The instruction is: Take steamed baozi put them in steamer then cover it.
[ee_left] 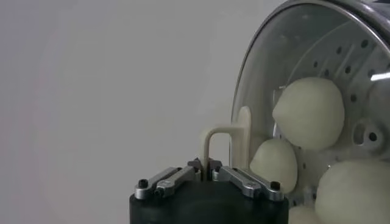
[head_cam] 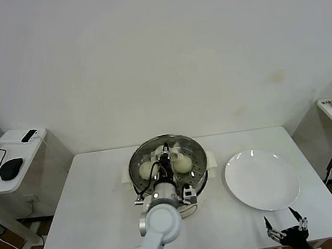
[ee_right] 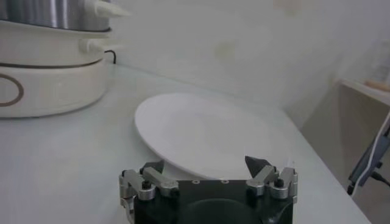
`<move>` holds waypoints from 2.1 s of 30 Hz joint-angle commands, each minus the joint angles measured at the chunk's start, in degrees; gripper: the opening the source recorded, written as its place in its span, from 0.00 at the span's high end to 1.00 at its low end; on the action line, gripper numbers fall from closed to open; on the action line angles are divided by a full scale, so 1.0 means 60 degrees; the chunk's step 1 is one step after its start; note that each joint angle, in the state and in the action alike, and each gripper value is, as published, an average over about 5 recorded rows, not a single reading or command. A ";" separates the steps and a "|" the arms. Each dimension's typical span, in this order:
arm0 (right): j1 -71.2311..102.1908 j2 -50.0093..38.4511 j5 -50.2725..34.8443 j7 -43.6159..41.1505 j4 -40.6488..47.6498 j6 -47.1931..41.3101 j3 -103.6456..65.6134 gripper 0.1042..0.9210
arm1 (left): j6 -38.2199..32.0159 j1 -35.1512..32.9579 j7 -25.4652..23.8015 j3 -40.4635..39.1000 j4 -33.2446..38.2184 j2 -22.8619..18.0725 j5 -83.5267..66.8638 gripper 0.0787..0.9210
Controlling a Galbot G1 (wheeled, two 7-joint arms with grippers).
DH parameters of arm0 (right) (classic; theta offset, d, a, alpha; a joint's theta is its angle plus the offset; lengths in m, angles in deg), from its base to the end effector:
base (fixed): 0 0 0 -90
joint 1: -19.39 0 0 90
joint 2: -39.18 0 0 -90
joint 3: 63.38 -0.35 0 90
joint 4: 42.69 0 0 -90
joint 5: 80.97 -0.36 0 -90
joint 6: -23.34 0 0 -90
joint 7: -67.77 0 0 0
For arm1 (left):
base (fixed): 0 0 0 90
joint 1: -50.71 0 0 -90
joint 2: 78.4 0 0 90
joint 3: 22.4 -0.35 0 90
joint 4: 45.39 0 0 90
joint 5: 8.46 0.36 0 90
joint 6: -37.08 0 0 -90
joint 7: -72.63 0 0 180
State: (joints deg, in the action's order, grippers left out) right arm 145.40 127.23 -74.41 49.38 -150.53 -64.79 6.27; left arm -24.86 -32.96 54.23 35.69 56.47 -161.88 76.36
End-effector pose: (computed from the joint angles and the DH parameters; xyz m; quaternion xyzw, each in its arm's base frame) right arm 0.1214 -0.1273 -0.3794 0.0180 -0.9774 0.1275 0.1675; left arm 0.3298 -0.1537 -0.2606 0.0626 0.7226 0.6884 0.0054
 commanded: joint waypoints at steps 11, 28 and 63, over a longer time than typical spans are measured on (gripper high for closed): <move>0.0057 0.0022 0.0084 -0.0016 -0.0063 -0.0011 0.0048 0.12 | -0.0181 -0.2083 0.0674 0.0111 0.3060 0.1239 -0.1450 0.44; 0.0312 -0.0258 -0.0782 0.0158 -0.0490 0.0450 0.0383 0.12 | -0.4907 -0.6608 0.4803 0.5647 0.3779 0.1813 -1.5159 0.12; 0.0853 -0.0676 -0.1586 0.0793 -0.1178 0.0309 0.1140 0.12 | -0.5444 -0.7236 0.4519 0.5987 0.2336 0.1255 -1.5913 0.12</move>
State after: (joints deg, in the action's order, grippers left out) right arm 150.04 123.40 -83.53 53.82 -156.68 -62.57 12.69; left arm -56.76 -75.45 81.04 70.59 71.35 -154.17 -16.67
